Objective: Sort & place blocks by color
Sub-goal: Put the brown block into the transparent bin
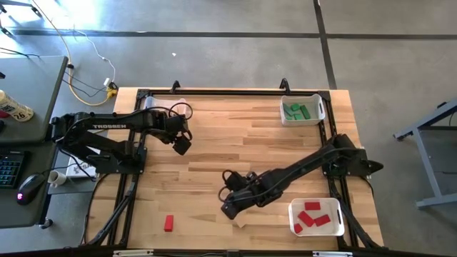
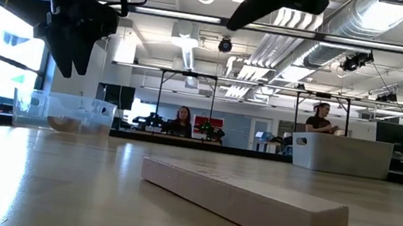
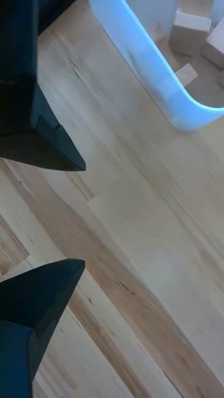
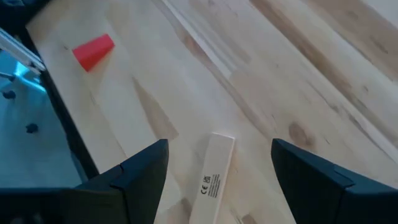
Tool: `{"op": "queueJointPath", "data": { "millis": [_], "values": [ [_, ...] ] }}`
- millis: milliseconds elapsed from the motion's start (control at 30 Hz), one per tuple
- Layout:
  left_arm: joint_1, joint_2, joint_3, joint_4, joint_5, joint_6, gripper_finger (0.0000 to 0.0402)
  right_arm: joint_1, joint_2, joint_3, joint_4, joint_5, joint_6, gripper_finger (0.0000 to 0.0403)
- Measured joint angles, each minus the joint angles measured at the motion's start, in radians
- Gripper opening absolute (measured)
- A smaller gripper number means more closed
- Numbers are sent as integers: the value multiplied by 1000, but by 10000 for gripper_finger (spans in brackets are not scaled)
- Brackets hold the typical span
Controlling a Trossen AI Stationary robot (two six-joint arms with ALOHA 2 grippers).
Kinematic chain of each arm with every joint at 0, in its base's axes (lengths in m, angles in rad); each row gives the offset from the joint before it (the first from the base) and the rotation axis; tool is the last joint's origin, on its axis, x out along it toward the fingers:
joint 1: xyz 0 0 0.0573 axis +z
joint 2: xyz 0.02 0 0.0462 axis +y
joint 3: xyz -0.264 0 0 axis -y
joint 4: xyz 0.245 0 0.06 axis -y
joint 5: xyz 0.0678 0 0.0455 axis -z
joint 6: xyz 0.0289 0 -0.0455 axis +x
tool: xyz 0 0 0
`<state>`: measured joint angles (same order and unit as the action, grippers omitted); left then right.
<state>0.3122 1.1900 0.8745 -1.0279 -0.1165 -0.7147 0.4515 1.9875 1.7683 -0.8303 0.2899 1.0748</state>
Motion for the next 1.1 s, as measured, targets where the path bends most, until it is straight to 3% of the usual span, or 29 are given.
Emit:
{"op": "queueJointPath", "data": {
  "millis": [733,1100],
  "values": [
    [0,0,-3,3,-3,-15,229,1,113,-2,28,-23,82,270],
    [0,1,-36,0,0,-19,229,8,217,-2,89,-124,97,270]
  ]
}}
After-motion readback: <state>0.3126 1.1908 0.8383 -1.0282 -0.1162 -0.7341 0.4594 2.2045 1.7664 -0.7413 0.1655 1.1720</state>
